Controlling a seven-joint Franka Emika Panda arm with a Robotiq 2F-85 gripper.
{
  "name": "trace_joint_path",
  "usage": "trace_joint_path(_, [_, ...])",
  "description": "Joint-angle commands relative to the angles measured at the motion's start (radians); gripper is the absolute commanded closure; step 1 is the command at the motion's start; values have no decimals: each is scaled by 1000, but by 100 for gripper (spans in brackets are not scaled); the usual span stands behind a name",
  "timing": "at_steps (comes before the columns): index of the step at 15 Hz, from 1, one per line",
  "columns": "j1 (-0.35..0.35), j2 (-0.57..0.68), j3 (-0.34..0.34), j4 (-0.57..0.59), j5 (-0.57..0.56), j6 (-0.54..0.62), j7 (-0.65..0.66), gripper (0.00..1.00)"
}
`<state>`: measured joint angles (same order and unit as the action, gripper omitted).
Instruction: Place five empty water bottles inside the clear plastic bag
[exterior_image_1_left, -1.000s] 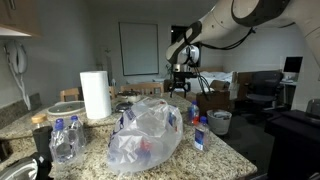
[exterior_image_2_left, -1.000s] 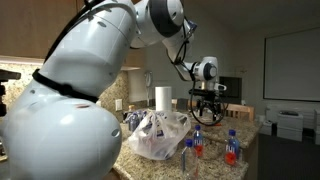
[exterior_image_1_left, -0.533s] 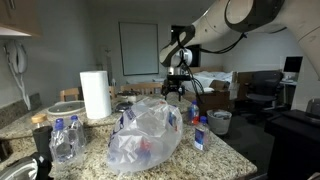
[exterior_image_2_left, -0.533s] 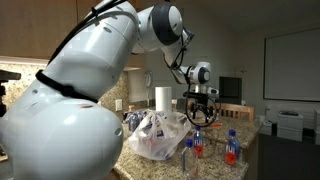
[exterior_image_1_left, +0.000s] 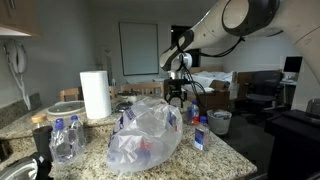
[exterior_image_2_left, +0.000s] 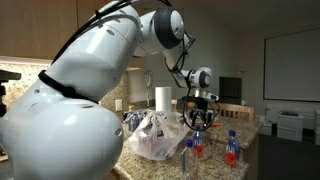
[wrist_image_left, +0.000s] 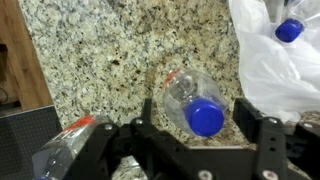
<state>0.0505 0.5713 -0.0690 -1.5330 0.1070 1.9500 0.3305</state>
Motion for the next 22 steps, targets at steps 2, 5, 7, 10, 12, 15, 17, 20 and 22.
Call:
trace_joint_path(2, [-2, 33, 3, 42, -7, -46, 45, 53])
trace_joint_path(5, [-2, 51, 2, 65, -8, -61, 47, 72])
trace_joint_path(7, [-3, 60, 2, 81, -8, -65, 46, 85])
trace_joint_path(10, [-3, 68, 1, 101, -8, -70, 44, 91])
trace_joint_path(12, [-2, 62, -2, 100, -13, -68, 43, 91])
trace_joint_path(15, [-14, -14, -3, 52, -4, -70, 24, 91])
trace_joint_path(17, [-45, -106, 4, 2, 22, -124, -18, 91])
trace_joint_path(20, [-101, -230, 10, -63, 100, -117, -63, 91])
trace_joint_path(22, [-144, -322, 7, -112, 180, -140, -112, 91])
